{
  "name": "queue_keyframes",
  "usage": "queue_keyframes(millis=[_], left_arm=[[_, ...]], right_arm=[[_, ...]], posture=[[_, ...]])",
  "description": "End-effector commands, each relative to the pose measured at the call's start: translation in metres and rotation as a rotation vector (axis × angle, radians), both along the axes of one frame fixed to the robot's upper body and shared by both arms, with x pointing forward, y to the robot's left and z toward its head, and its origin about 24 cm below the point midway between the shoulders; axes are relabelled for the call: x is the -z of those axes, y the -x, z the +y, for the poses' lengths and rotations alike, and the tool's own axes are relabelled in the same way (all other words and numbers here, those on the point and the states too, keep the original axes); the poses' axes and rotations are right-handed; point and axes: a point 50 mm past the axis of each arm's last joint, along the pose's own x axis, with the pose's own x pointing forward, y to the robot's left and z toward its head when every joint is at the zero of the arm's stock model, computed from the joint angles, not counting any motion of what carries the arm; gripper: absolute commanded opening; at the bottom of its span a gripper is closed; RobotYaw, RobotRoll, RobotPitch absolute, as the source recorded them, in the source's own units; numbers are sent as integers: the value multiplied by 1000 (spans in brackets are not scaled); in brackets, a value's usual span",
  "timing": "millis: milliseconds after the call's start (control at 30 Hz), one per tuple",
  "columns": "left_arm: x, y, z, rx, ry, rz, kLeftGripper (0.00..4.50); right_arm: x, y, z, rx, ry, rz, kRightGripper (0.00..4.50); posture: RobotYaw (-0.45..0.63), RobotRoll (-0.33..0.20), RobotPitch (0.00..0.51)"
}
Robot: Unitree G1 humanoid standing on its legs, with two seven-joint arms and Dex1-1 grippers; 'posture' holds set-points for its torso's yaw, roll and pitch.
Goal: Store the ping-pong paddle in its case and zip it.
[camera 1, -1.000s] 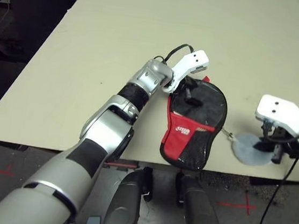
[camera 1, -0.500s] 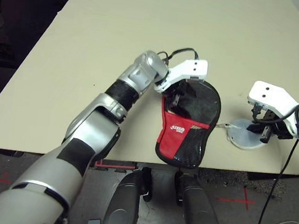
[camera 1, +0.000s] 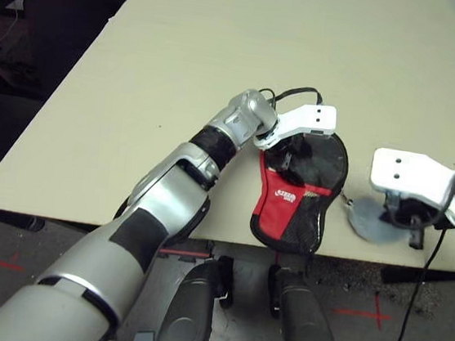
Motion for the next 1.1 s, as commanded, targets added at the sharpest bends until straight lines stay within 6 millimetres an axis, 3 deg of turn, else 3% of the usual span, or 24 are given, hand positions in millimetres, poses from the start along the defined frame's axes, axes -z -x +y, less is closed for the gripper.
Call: queue_keyframes(millis=[33, 200, 567, 767, 1100], left_arm=[[26, -4, 17, -104, -103, 28, 4500], [26, -4, 17, -108, -95, 33, 4500], [27, -3, 14, -116, -79, 43, 4500], [25, -4, 12, -120, -68, 42, 4500], [28, -4, 14, -136, -57, 53, 4500]], right_arm=[[11, 20, 6, -65, -14, 164, 20], [13, 28, 9, -89, -27, 204, 20], [20, 20, 6, -136, 16, 228, 20], [26, 41, 4, -228, 66, 377, 20], [28, 39, 5, -237, 48, 368, 20]], posture=[[-265, 0, 221], [-269, 0, 225], [-269, 0, 235], [-261, 0, 241], [-261, 0, 241]])
